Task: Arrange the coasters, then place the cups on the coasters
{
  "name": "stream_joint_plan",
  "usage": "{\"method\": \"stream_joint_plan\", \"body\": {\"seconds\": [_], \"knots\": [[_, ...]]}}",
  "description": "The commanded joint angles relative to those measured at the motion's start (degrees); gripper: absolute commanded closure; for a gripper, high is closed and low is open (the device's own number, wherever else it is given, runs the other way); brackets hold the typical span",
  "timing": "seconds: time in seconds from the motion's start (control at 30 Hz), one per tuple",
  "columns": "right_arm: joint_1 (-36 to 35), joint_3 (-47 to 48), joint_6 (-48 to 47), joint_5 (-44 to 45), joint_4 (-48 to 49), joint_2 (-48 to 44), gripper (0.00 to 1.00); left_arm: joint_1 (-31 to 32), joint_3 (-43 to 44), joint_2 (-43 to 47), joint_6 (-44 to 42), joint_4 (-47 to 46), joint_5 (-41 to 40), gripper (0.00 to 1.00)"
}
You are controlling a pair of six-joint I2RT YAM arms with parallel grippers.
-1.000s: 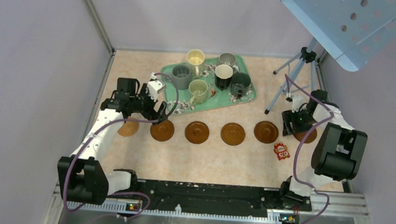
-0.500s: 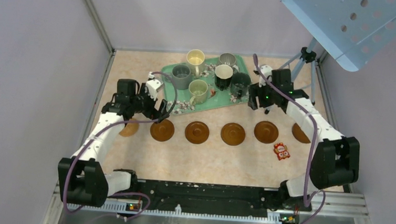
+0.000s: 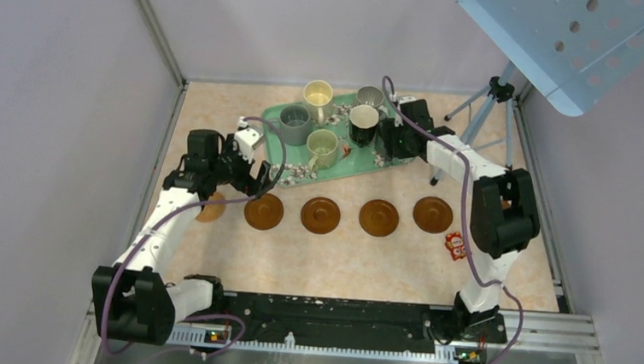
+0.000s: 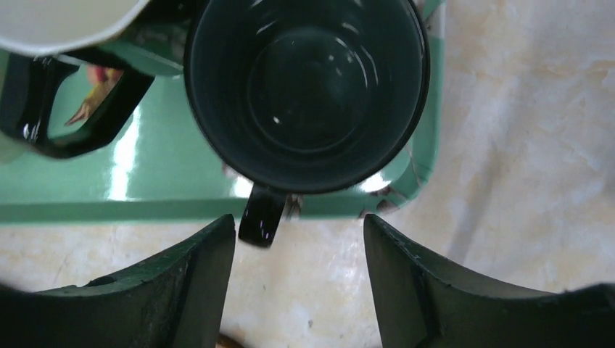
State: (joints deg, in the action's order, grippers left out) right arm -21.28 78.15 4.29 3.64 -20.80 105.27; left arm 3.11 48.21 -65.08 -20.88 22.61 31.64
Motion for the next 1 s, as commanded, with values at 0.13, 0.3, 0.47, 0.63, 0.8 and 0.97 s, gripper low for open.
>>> {"method": "stream_joint_plan", "body": {"seconds": [0.13, 0.3, 0.47, 0.63, 0.8, 0.97], "knots": [[-0.6, 7.7, 1.2, 6.8, 0.8, 5.9, 0.47, 0.1, -0.6, 1.6, 0.7, -1.9, -1.1, 0.01], [0.9, 8.9, -1.5, 3.6, -1.1, 6.5, 0.53, 0.1, -0.6, 1.4, 0.6, -2.1, -0.7, 0.01], [1.4, 12.6, -6.2, -1.7, -5.0, 9.2, 0.53, 0.1, -0.7, 1.0, 0.5, -2.2, -0.5, 0.01], [2.4, 18.3, -6.6, -4.6, -10.1, 13.9, 0.53, 0.1, -0.6, 1.0, 0.5, -1.9, -0.4, 0.01], [3.0, 18.5, -5.9, -5.4, -9.0, 14.0, 0.56, 0.1, -0.6, 1.0, 0.5, -1.6, 0.2, 0.01], [3.1, 18.3, -6.5, -4.5, -7.9, 14.0, 0.63, 0.1, -0.6, 0.8, 0.5, -1.8, 0.4, 0.01]]}}
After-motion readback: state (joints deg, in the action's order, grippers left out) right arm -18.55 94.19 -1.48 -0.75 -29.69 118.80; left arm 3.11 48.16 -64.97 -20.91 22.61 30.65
